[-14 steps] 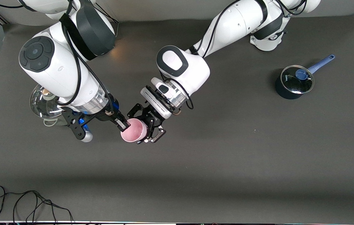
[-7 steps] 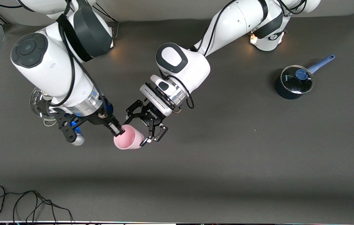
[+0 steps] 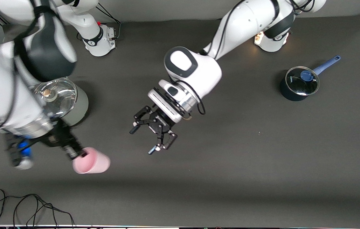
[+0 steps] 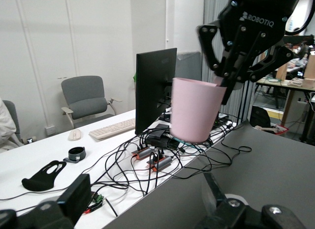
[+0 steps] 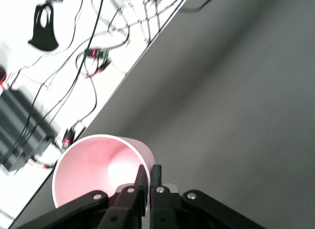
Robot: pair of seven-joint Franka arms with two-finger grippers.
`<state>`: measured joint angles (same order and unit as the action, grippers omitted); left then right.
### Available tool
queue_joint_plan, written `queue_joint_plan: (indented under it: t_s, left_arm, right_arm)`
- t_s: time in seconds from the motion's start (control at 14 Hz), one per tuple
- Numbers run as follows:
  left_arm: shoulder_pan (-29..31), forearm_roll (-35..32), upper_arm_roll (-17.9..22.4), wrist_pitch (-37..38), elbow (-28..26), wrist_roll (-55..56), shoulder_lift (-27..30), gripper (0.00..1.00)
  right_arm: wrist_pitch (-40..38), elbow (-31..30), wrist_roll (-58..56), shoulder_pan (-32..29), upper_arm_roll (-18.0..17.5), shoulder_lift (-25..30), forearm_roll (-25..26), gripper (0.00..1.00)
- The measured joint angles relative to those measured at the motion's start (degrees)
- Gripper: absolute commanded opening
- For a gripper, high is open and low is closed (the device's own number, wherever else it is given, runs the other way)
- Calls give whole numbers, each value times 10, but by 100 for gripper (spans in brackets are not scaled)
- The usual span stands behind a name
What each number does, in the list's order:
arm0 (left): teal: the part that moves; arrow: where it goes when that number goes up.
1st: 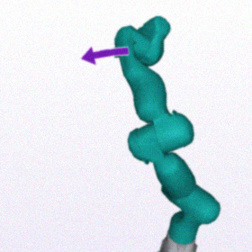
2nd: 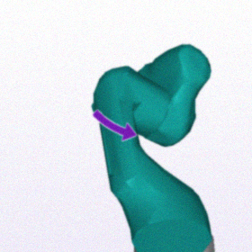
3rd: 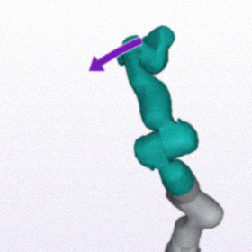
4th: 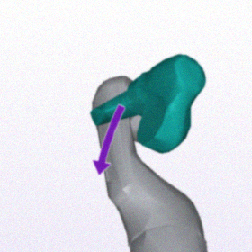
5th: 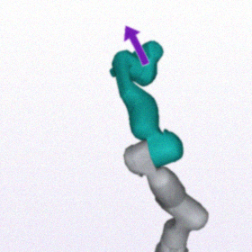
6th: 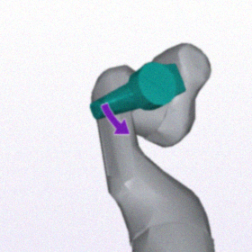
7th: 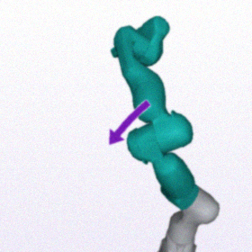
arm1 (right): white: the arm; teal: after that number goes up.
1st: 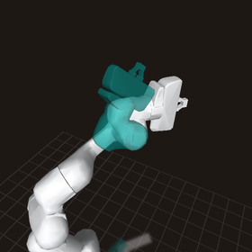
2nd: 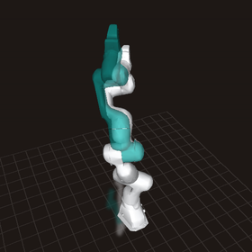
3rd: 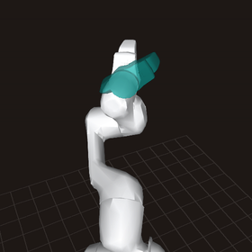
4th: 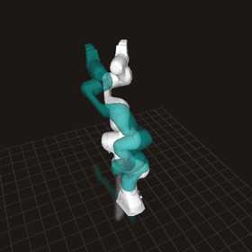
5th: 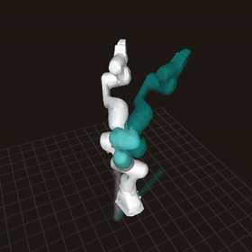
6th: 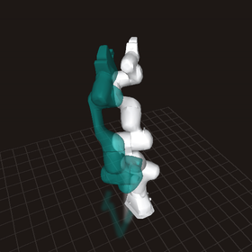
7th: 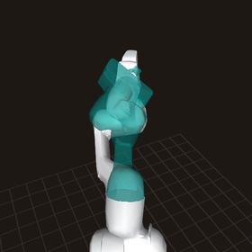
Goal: Transfer pink cup from left to right arm
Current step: 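Open the left gripper while the right gripper pulls the cup away, then lower the cup with the right gripper while the left gripper withdraws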
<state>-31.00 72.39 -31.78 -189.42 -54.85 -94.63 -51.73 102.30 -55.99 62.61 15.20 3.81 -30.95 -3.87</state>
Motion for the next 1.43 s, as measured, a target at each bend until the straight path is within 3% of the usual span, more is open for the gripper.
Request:
queue_joint_plan:
  t_s: [0.29, 0.86, 1.07, 1.29, 1.43]
  left_arm:
    - [91, -6, 1, 107, -112, 0, 82, 100]
    - [309, -64, 6, 429, -324, 1, 234, 100]
    - [417, -166, 10, 588, -341, 19, 256, 100]
    - [534, -317, 11, 758, -326, 41, 267, 100]
    - [586, -411, 10, 838, -305, 61, 278, 100]
  right_arm:
    - [-4, -1, -104, -73, 2, 0, 13, 0]
    - [-68, -32, -439, -189, 4, 7, 36, 0]
    - [-69, -79, -572, -193, 8, 26, 37, 0]
    - [-61, -135, -693, -193, 10, 38, 37, 0]
    - [6, -192, -719, -192, 10, 42, 37, 0]
